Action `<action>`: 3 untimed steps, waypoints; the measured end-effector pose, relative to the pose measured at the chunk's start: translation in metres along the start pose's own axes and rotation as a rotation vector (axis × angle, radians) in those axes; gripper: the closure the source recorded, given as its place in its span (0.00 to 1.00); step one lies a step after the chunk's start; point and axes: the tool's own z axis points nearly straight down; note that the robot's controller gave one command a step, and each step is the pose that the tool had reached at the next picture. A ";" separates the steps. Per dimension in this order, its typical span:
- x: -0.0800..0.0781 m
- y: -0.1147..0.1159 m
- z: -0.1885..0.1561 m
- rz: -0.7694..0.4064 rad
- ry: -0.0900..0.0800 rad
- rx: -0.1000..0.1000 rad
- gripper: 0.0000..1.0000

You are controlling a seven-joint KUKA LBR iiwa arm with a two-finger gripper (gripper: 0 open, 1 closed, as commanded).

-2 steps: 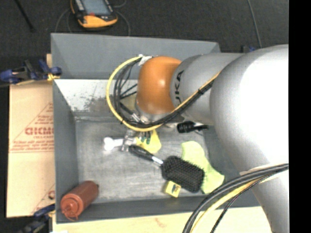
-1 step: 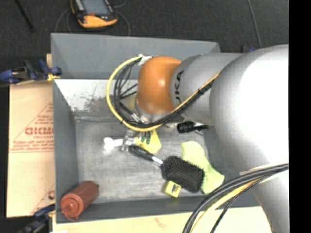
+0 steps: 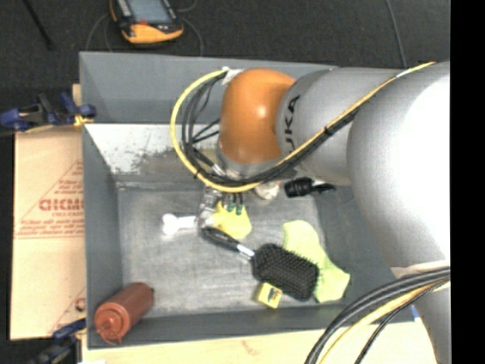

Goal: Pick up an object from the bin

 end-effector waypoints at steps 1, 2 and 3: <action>-0.024 0.014 -0.024 -0.031 -0.005 -0.001 0.00; -0.024 0.015 -0.024 -0.030 -0.005 -0.001 0.00; 0.002 0.023 -0.019 -0.093 -0.010 0.001 0.00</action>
Offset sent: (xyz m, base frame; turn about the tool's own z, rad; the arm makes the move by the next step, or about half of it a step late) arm 0.0000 0.0000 0.0000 0.0000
